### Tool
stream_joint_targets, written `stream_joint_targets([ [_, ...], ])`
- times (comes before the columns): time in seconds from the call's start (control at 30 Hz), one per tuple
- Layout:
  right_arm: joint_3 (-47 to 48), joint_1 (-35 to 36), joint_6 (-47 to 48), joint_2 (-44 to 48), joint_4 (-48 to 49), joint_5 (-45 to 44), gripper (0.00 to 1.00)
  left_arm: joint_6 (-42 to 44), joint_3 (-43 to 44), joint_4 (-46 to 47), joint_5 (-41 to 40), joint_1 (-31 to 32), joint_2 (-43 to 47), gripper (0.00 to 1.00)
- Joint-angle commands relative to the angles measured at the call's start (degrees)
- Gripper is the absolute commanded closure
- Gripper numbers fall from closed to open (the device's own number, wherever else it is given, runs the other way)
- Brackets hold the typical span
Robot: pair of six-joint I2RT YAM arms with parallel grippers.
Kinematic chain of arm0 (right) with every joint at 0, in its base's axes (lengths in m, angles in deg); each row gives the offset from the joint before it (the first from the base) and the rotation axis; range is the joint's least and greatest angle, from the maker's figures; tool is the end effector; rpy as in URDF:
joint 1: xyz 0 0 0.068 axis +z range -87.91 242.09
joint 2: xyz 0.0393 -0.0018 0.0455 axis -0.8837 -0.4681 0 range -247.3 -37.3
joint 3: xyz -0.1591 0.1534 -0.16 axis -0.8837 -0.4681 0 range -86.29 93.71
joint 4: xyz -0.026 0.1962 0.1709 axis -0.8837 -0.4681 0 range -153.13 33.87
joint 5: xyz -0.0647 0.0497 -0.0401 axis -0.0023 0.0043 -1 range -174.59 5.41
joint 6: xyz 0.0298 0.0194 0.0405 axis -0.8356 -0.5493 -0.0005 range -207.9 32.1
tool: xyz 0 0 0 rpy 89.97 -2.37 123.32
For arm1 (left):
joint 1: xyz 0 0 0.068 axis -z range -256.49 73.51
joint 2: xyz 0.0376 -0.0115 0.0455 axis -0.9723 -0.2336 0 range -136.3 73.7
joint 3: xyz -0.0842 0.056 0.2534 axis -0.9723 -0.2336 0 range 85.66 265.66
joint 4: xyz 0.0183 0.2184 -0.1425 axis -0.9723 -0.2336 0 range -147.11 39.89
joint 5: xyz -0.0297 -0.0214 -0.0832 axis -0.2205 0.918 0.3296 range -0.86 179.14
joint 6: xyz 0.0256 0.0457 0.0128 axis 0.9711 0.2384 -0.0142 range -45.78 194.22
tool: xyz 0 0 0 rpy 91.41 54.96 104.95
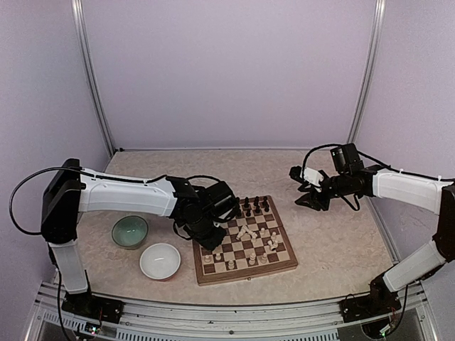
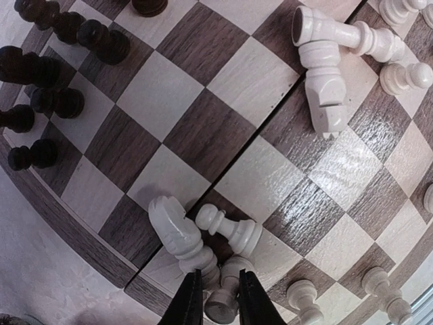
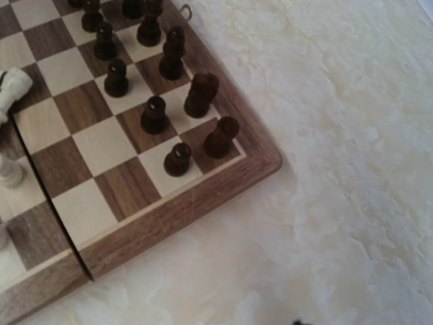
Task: Set up the chess pieces on the board
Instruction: Pick up the chess pile from the chessboard.
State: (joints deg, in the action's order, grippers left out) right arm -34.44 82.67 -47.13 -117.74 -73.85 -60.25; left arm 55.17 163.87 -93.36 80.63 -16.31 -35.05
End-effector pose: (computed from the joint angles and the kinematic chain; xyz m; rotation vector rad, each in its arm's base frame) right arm 0.2696 0.1169 0.2323 -1.3466 1.8795 0.3272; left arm 0.1919 -0.3243 0.1859 0.9656 2.6584 -0.0947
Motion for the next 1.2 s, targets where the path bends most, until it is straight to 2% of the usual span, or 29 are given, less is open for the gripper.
stream_joint_targets([
  [0.0,-0.1,0.6,0.1,-0.9,-0.8,-0.2,0.53,0.8,0.4,0.3,0.4,-0.3,-0.2,0.84],
  [0.13,-0.1,0.7,0.1,-1.2,-0.8,-0.2,0.53,0.9,0.8,0.5,1.5,-0.4,1.7,0.87],
  [0.53,0.1,0.9,0.1,-1.6,-0.9,-0.4,0.53,0.4,1.2,-0.1,2.7,-1.2,7.2,0.87],
  [0.77,0.1,1.0,0.1,-1.9,-0.9,-0.3,0.53,-1.4,0.4,-2.6,0.2,1.3,10.4,0.87],
  [1.03,0.3,1.7,-0.1,-1.9,-1.0,-0.3,0.53,-3.9,-1.5,-1.3,-1.4,2.2,14.7,0.87],
  [1.17,1.5,1.8,-5.9,-1.4,0.7,3.5,0.53,-4.3,-0.5,1.5,-2.0,2.0,15.4,0.87],
])
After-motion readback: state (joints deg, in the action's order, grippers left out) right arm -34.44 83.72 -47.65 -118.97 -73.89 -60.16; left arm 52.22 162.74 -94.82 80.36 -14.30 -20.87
